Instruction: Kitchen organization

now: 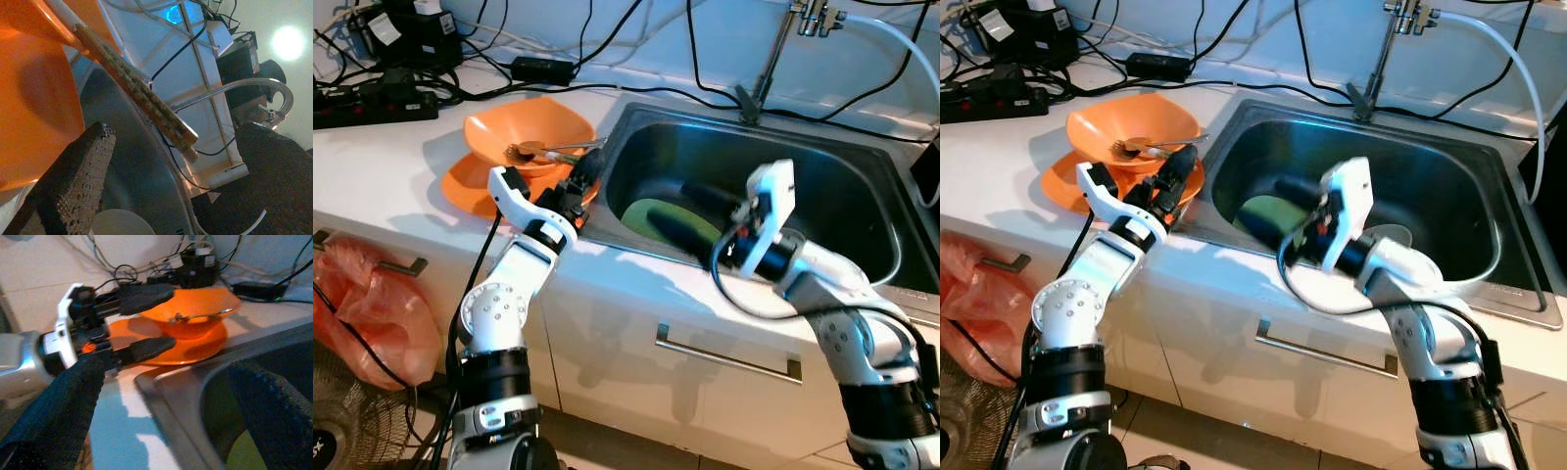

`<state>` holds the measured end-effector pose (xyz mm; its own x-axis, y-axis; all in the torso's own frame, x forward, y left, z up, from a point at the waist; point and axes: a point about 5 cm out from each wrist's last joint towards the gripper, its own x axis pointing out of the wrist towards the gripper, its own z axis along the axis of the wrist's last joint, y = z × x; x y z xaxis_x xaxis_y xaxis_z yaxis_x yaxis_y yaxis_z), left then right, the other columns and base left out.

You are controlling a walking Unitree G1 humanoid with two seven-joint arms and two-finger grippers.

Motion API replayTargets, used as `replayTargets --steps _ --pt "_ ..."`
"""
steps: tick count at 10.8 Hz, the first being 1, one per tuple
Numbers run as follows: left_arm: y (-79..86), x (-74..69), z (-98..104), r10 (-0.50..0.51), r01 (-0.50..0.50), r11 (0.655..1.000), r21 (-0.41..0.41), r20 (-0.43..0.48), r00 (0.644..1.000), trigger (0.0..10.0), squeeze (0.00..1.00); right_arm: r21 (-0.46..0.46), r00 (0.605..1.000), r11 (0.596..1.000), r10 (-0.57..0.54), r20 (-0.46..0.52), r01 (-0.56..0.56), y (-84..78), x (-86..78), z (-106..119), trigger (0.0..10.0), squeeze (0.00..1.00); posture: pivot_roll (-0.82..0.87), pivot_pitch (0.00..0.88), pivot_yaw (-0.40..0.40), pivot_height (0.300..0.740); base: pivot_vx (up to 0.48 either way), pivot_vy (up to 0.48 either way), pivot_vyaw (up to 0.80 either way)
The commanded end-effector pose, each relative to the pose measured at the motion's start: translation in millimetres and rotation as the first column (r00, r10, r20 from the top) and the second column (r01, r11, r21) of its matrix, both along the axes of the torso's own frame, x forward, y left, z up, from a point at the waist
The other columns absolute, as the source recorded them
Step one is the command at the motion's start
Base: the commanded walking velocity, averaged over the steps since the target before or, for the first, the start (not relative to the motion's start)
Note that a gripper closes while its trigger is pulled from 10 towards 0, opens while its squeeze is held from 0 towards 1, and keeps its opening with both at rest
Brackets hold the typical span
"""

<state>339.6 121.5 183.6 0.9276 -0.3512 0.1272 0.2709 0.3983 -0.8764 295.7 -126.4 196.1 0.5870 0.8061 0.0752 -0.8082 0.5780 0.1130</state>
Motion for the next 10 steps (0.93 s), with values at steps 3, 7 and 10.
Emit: replayTargets --steps 3,7,10 --pt "-4.3 5.0 5.7 -0.042 0.043 0.998 -0.041 0.003 0.999 10.0 0.0 -0.017 0.999 0.999 0.046 0.006 -0.046 1.2 -5.7 2.3 10.0 0.0 0.09 0.037 -0.037 0.74 0.0 0.0 0.0" --pt "-0.7 14.7 13.0 -0.033 0.032 0.988 -0.153 -0.003 0.999 0.0 0.0 -0.027 0.999 0.998 0.052 -0.002 -0.052 3.2 -8.2 0.3 10.0 0.0 0.08 0.04 -0.036 0.74 0.0 0.0 0.0" --pt "-4.6 14.8 11.1 -0.067 0.062 0.984 -0.165 -0.027 0.997 8.7 0.0 -0.029 0.999 0.998 0.049 -0.001 -0.049 3.6 -8.0 0.3 10.0 0.0 0.08 0.041 -0.033 0.74 0.0 0.0 0.0"
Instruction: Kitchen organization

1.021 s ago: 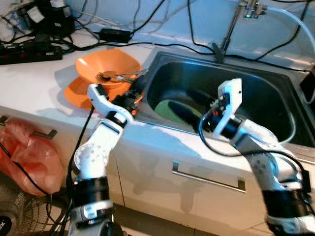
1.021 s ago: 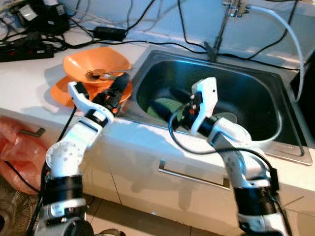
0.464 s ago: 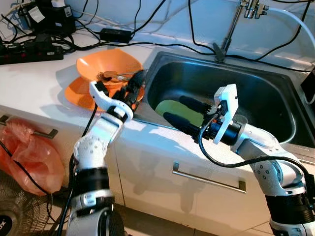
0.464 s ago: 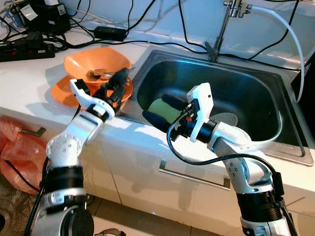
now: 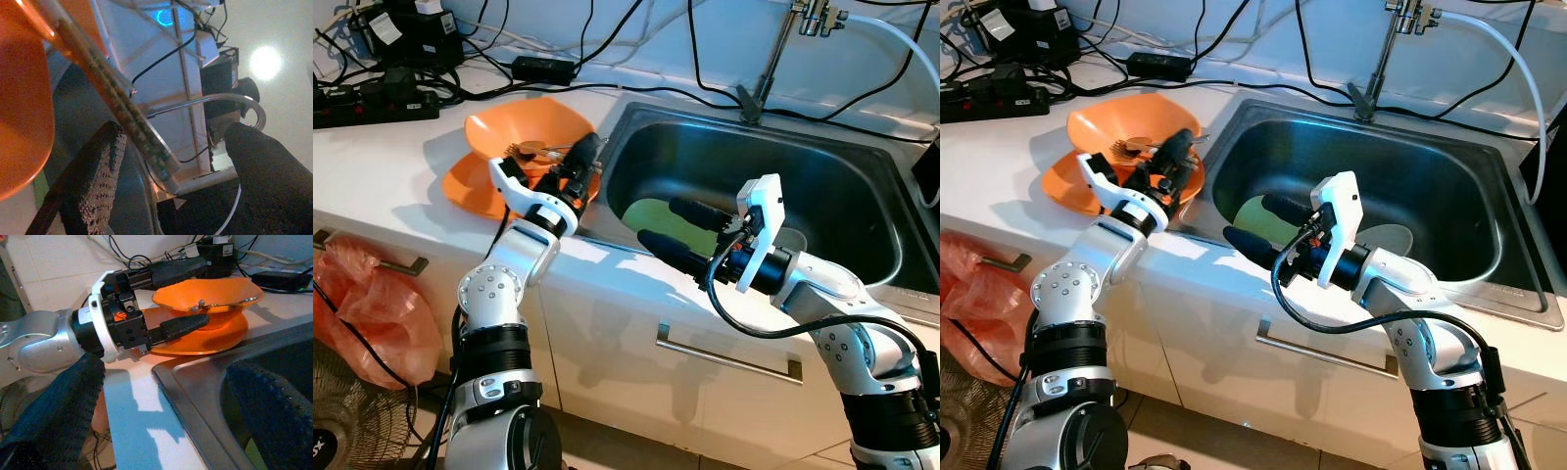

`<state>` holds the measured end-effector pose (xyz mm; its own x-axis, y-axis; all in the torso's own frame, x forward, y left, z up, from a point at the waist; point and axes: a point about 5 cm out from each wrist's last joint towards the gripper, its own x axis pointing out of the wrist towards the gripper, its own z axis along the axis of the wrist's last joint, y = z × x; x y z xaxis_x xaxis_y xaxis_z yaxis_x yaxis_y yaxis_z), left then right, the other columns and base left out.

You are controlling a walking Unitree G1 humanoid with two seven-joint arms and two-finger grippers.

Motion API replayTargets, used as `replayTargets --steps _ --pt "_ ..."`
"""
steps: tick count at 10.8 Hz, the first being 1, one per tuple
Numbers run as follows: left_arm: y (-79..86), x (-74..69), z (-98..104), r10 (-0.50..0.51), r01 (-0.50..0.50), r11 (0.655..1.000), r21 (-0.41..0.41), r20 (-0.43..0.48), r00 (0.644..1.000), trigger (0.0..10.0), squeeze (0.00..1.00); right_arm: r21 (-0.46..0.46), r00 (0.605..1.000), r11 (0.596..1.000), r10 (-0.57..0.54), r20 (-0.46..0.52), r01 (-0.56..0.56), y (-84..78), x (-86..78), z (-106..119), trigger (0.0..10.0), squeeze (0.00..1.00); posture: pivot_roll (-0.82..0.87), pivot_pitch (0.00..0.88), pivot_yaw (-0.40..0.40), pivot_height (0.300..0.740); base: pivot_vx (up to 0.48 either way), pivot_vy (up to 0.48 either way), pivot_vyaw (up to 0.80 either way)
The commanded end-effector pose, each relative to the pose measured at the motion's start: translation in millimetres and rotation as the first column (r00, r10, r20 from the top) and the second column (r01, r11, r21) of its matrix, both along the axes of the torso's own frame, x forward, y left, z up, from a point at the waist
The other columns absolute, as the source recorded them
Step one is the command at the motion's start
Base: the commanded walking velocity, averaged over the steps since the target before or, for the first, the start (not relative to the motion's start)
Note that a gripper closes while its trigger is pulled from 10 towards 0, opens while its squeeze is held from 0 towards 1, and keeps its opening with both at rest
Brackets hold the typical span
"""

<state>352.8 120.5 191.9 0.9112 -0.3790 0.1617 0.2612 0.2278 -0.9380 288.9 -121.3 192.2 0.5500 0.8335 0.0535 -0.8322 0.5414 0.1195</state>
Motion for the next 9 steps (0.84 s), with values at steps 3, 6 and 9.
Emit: replayTargets --steps 3,6,9 --pt "-6.6 2.3 4.0 -0.03 0.03 0.999 -0.032 -0.013 0.999 0.0 0.0 -0.018 1.0 1.0 -0.002 0.019 0.003 -0.4 -0.8 3.2 10.0 0.0 0.08 0.04 -0.031 0.74 0.0 0.0 0.0" --pt "-5.2 2.0 5.4 -0.029 0.028 0.999 -0.041 -0.011 1.0 0.0 0.0 -0.023 1.0 1.0 -0.005 0.017 0.006 -0.2 -1.0 2.2 10.0 0.0 0.08 0.045 -0.033 0.74 0.0 0.0 0.0" --pt "-6.8 0.1 6.4 -0.032 0.032 0.998 -0.051 -0.009 0.999 0.0 0.0 -0.025 1.0 1.0 -0.005 0.016 0.005 -0.4 -0.8 1.9 10.0 0.0 0.08 0.045 -0.034 0.74 0.0 0.0 0.0"
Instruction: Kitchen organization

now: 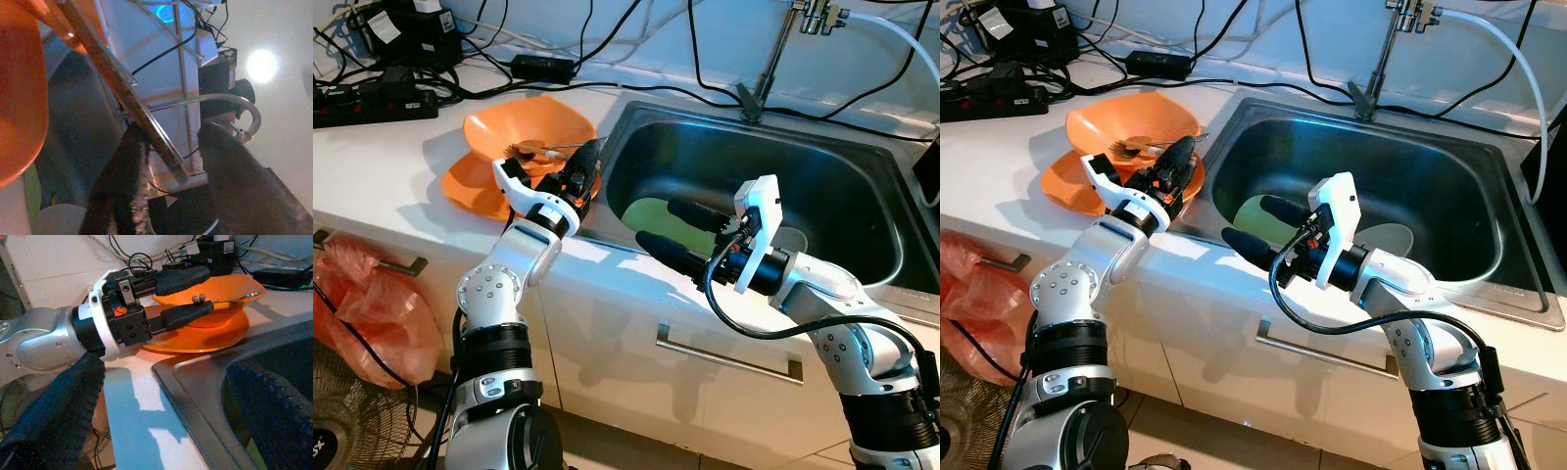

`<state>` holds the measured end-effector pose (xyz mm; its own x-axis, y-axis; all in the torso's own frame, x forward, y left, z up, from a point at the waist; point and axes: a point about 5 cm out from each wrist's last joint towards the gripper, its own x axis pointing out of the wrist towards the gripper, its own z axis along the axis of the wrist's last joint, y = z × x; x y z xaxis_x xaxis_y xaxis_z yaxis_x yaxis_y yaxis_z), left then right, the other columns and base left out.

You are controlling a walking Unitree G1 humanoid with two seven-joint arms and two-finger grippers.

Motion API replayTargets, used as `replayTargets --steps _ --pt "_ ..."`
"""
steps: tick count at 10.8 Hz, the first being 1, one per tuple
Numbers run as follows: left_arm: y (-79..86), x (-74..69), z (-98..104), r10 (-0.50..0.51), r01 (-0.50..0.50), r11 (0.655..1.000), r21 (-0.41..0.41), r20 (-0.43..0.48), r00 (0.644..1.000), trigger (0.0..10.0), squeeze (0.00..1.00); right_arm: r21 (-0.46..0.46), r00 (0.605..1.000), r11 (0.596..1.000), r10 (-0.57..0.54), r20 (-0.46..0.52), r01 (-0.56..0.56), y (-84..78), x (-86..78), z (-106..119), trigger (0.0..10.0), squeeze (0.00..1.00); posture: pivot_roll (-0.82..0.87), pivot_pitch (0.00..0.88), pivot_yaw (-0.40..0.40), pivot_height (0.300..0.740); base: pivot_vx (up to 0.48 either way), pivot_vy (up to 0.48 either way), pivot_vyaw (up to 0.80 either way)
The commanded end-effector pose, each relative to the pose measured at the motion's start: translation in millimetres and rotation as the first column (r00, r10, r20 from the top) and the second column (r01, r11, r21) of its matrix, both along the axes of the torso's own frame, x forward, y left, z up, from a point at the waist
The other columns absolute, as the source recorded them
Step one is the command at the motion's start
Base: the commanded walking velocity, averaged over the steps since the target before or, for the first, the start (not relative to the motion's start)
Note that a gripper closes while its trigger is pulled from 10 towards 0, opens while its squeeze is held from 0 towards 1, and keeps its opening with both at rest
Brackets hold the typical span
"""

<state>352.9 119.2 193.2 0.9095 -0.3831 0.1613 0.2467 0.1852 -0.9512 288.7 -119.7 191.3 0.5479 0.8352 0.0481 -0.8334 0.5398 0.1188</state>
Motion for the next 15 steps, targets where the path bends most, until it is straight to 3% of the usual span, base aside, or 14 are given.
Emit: replayTargets --steps 1,6,8,9,10,11,12,13,14,15 --pt "-5.7 -0.3 6.8 -0.021 0.021 1.0 -0.011 0.014 1.0 0.0 0.0 -0.022 1.0 1.0 -0.008 0.018 0.008 -2.0 -0.4 2.6 10.0 0.0 0.08 0.045 -0.035 0.74 0.0 0.0 0.0" --pt "-4.7 -8.8 10.6 -0.039 0.038 0.999 0.026 0.065 0.997 0.0 0.0 -0.026 1.0 1.0 -0.008 0.017 0.008 -2.2 0.6 2.2 10.0 0.0 0.08 0.044 -0.036 0.74 0.0 0.0 0.0" --pt "-5.2 -17.9 12.7 -0.064 0.044 0.988 0.151 0.133 0.989 0.0 0.0 -0.027 1.0 1.0 -0.009 0.017 0.01 -2.3 1.0 2.1 10.0 0.0 0.08 0.043 -0.035 0.74 0.0 0.0 0.0" --pt "-8.3 -27.4 10.9 -0.124 0.073 0.959 0.275 0.173 0.977 0.0 0.0 -0.025 1.0 1.0 -0.016 0.02 0.017 -2.7 1.6 2.2 10.0 0.0 0.09 0.041 -0.035 0.74 0.0 0.0 0.0" --pt "-12.3 -40.3 5.6 -0.248 0.133 0.879 0.458 0.201 0.948 0.0 0.0 -0.013 0.998 0.999 -0.047 0.037 0.047 -3.4 5.2 4.9 10.0 0.0 0.09 0.04 -0.034 0.74 0.0 0.0 0.0" --pt "-11.4 -45.4 2.2 -0.314 0.165 0.825 0.541 0.196 0.929 0.0 0.0 0.006 0.995 0.997 -0.079 0.055 0.079 -4.0 9.2 9.1 10.0 0.0 0.1 0.039 -0.032 0.74 0.0 0.0 0.0" --pt "-9.9 -55.2 -4.8 -0.444 0.231 0.709 0.666 0.167 0.88 0.0 0.0 0.073 0.988 0.989 -0.133 0.075 0.128 -6.1 15.9 21.0 10.0 0.0 0.1 0.037 -0.03 0.74 0.0 0.0 0.0" --pt "-9.8 -57.0 -6.0 -0.465 0.242 0.69 0.682 0.161 0.871 0.0 0.0 0.085 0.988 0.988 -0.138 0.075 0.132 -6.3 16.7 23.0 10.0 0.0 0.1 0.037 -0.03 0.74 0.0 0.0 0.0" --pt "-8.3 -65.2 -15.7 -0.57 0.288 0.566 0.773 0.114 0.814 0.0 0.0 0.146 0.983 0.978 -0.163 0.087 0.15 -7.1 20.3 34.2 10.0 0.0 0.1 0.033 -0.029 0.74 0.0 0.0 0.0" --pt "-8.8 -67.6 -17.4 -0.602 0.305 0.533 0.789 0.101 0.792 0.0 0.0 0.156 0.981 0.975 -0.171 0.091 0.155 -7.2 21.4 36.7 10.0 0.0 0.1 0.033 -0.029 0.74 0.0 0.0 0.0"
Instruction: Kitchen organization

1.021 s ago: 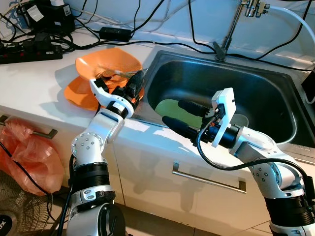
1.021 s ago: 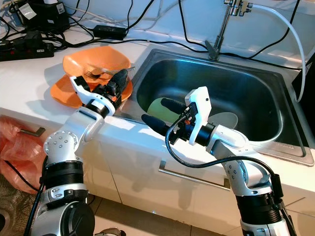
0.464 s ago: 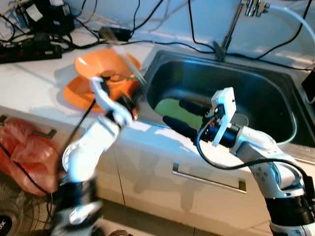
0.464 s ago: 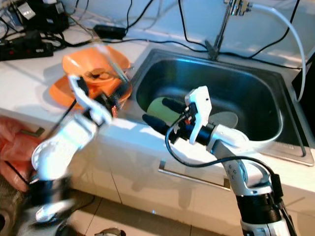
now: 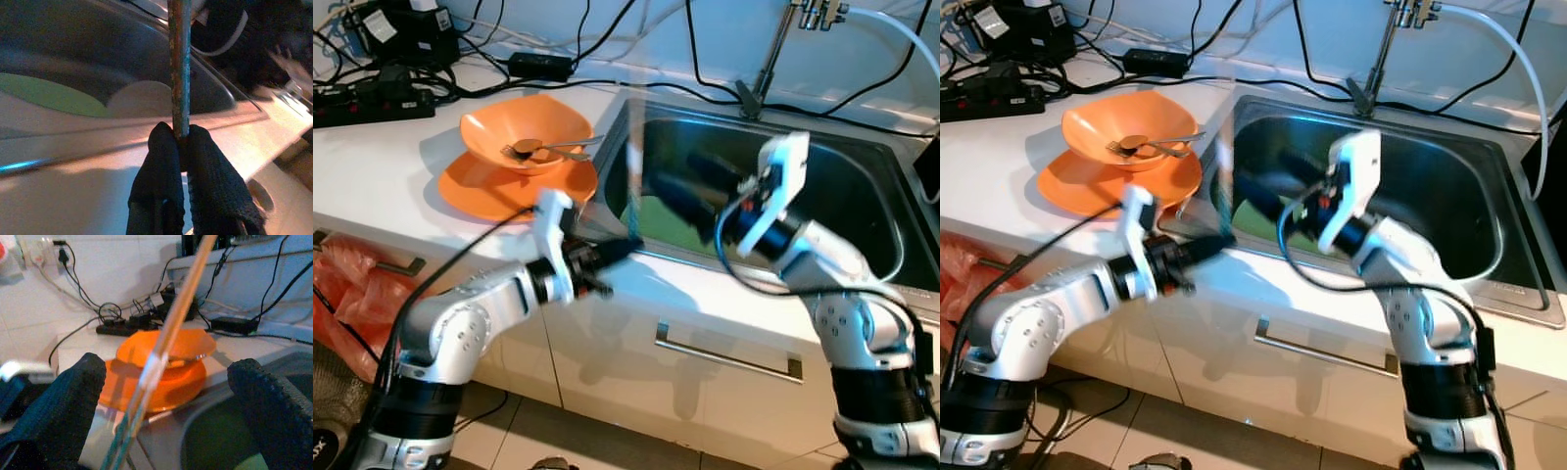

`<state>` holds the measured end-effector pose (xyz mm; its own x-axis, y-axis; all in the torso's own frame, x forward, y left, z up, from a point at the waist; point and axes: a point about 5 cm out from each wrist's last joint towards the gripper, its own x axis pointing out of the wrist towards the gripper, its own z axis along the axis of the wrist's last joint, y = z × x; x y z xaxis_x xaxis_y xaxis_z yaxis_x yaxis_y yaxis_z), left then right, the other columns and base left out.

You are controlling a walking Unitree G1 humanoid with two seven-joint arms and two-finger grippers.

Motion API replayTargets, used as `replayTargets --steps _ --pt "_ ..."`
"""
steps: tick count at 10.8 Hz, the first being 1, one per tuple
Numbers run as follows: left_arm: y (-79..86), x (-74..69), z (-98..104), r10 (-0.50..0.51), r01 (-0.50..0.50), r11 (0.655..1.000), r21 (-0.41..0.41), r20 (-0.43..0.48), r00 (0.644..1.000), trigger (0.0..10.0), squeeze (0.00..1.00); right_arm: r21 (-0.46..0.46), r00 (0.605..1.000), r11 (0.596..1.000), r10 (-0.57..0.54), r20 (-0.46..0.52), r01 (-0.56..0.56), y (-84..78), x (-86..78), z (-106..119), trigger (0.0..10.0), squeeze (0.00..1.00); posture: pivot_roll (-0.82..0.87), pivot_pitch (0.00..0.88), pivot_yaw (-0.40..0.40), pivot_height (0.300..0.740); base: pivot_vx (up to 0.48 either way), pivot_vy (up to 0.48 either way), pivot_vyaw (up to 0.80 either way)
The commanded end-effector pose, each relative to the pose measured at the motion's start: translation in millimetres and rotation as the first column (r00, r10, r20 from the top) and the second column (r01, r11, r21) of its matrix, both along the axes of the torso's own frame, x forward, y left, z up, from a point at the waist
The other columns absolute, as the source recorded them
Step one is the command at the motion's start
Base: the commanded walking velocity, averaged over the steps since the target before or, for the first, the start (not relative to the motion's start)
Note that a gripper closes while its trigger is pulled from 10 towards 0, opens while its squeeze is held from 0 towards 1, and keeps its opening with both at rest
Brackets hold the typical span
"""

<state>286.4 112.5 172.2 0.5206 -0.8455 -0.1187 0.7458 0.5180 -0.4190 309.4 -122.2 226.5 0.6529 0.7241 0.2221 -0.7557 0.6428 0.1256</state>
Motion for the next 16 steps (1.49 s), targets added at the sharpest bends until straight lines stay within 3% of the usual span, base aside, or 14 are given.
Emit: replayTargets --steps 1,4,8,9,10,16 --pt "-4.3 -5.4 1.1 -0.054 0.054 0.998 0.015 0.008 0.999 0.0 0.0 0.024 1.0 1.0 -0.02 0.0 0.02 -3.9 2.2 3.7 10.0 0.0 0.1 0.031 -0.026 0.74 0.0 0.0 0.0" --pt "-5.7 -13.2 -11.4 -0.15 0.145 0.98 0.136 0.028 0.988 0.0 0.0 0.027 0.999 1.0 -0.005 -0.043 0.006 0.1 1.4 -2.4 10.0 0.0 0.1 0.032 -0.022 0.74 0.0 0.0 0.0" --pt "-11.2 -15.9 -10.2 -0.195 0.187 0.973 0.139 0.05 0.979 0.0 0.0 -0.004 0.991 1.0 -0.011 -0.13 0.01 5.4 5.0 -12.0 10.0 0.0 0.1 0.035 -0.017 0.74 0.0 0.0 0.0" --pt "-11.6 -16.4 -10.7 -0.198 0.189 0.972 0.139 0.054 0.979 0.0 0.0 -0.005 0.988 1.0 -0.015 -0.156 0.014 5.6 6.3 -13.5 3.8 0.0 0.1 0.035 -0.017 0.74 0.0 0.0 0.0" --pt "-12.3 -16.5 -11.1 -0.2 0.19 0.972 0.139 0.056 0.978 0.0 0.0 0.005 0.983 1.0 -0.028 -0.182 0.029 3.0 8.2 -14.3 0.0 0.0 0.1 0.035 -0.021 0.74 0.0 0.0 0.0" --pt "-11.7 -15.1 -13.5 -0.19 0.18 0.974 0.138 0.06 0.98 0.0 0.0 -0.019 0.967 0.997 -0.074 -0.244 0.072 -3.5 11.7 -17.1 0.0 0.0 0.09 0.037 -0.026 0.74 0.0 0.0 0.0"
